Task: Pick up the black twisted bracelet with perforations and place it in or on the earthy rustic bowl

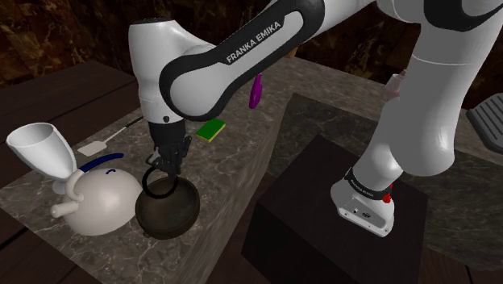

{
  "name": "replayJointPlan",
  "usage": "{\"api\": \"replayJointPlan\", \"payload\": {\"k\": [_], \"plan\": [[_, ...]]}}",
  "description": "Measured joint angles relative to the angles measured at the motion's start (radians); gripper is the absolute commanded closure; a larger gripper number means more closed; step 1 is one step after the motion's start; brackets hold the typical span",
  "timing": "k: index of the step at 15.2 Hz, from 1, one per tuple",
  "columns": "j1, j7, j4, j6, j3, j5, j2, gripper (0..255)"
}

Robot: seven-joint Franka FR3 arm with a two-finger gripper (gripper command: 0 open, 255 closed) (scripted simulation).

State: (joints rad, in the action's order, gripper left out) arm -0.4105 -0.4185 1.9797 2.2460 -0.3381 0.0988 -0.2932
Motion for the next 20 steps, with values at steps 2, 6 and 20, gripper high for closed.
{"api": "replayJointPlan", "payload": {"k": [2, 6, 20], "plan": [[-0.005, -0.005, 0.0, 0.021, 0.002, -0.007, -0.022, 255], [-0.012, -0.009, 0.007, 0.062, 0.005, -0.016, -0.057, 255], [-0.02, -0.007, 0.028, 0.149, 0.017, -0.033, -0.124, 255]]}}
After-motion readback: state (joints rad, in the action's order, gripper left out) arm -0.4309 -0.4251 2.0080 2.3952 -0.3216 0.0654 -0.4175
